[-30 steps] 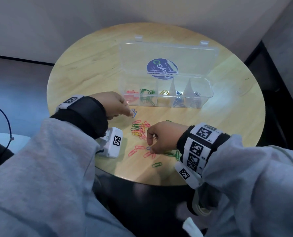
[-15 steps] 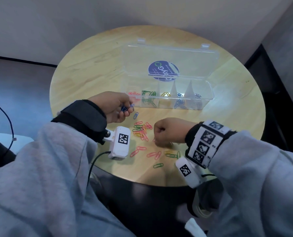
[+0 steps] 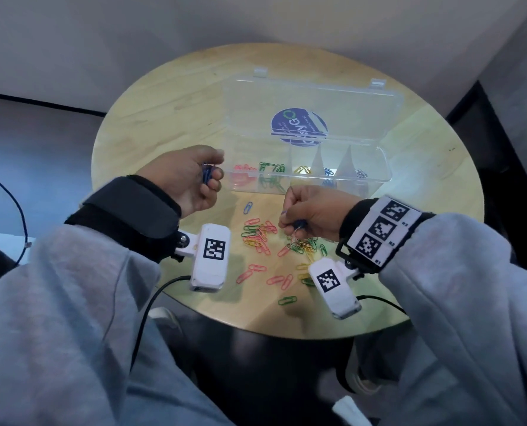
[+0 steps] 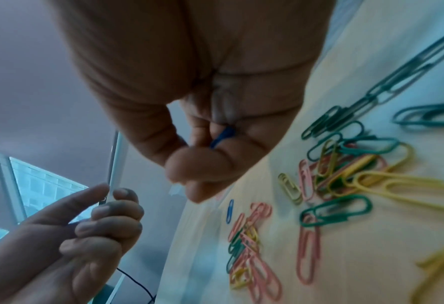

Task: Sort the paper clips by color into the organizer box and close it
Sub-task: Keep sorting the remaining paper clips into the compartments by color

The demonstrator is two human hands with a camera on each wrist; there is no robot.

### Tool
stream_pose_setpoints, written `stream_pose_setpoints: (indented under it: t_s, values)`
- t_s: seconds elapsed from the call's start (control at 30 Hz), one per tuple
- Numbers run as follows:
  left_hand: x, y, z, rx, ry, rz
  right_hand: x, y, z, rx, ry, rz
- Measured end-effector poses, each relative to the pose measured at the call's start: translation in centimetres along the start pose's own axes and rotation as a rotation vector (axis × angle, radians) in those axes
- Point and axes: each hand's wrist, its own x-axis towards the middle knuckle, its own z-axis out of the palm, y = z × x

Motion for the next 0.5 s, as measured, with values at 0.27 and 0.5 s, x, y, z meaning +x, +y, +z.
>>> stream_pose_setpoints:
  t_s: [0.27,0.5]
  values:
    - [0.7,-0.3,-1.4,-0.128,0.079,-0.037,2.0,-2.7,2.0,-0.463,0.055,-0.032]
    - [1.2,-0.3,-1.5,-0.09,0.062,-0.039,3.2,-3.9,3.0,-1.099,0.05,-0.079]
